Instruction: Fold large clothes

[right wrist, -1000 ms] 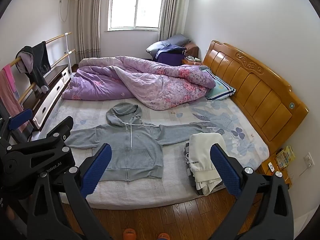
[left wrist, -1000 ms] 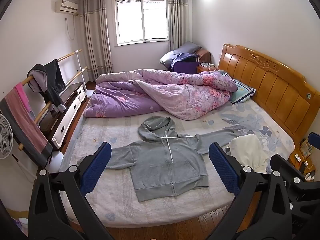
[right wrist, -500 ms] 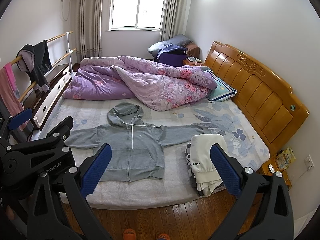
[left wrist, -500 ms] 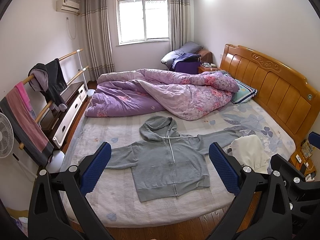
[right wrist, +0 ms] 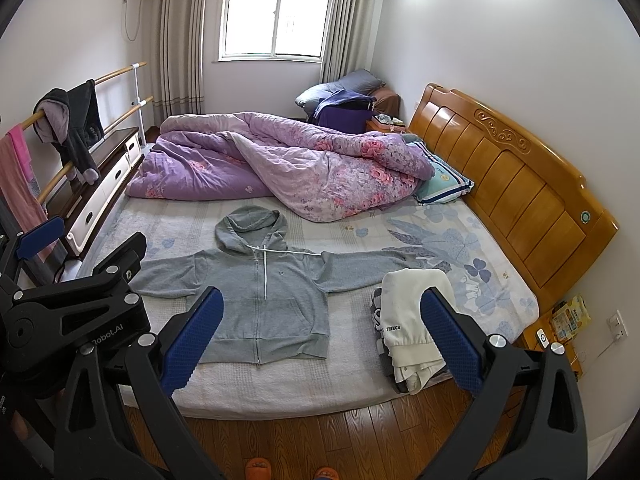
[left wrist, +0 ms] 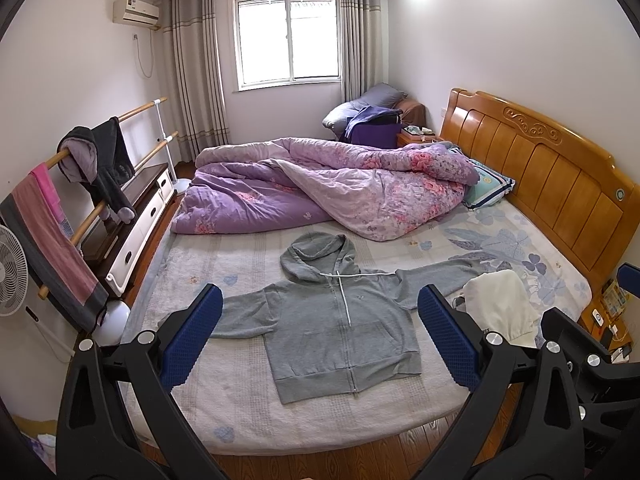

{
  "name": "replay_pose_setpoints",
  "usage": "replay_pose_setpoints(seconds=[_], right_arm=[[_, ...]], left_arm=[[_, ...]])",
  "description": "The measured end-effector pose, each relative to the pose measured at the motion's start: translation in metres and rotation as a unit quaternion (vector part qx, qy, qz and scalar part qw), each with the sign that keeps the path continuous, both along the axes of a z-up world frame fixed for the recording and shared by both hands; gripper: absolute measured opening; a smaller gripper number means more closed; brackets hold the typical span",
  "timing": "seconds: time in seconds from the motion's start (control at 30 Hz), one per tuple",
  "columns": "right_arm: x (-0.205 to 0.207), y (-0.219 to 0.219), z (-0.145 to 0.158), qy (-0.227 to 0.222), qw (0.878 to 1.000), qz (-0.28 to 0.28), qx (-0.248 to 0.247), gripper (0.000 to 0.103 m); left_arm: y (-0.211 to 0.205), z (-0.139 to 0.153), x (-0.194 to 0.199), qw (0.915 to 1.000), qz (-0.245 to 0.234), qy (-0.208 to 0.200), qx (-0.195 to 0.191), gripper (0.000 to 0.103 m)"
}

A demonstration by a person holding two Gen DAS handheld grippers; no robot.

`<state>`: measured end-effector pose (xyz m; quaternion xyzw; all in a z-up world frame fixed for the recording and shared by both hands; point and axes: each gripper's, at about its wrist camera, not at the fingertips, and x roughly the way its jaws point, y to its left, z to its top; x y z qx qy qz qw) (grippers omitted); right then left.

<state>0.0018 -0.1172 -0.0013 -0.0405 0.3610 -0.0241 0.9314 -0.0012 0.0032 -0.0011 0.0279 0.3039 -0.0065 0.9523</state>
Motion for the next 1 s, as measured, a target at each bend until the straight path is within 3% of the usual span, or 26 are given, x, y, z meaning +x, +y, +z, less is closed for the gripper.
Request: replay_pose_setpoints(seconds=[0.63,1.0], right_arm=[[0.002,0.008,-0.008,0.003,1.000,0.005,0.000,0.095],[0.025,0.014,-0.025,0.027,0.999,0.019,-0.002,0.095]], left_arm=[[0.008,-0.001,-0.001,1.0000,0.002,0.002,0.000,0.098],[0.025,-0.026,0.023,0.9995,0.017,0.027,0.001,0.098]])
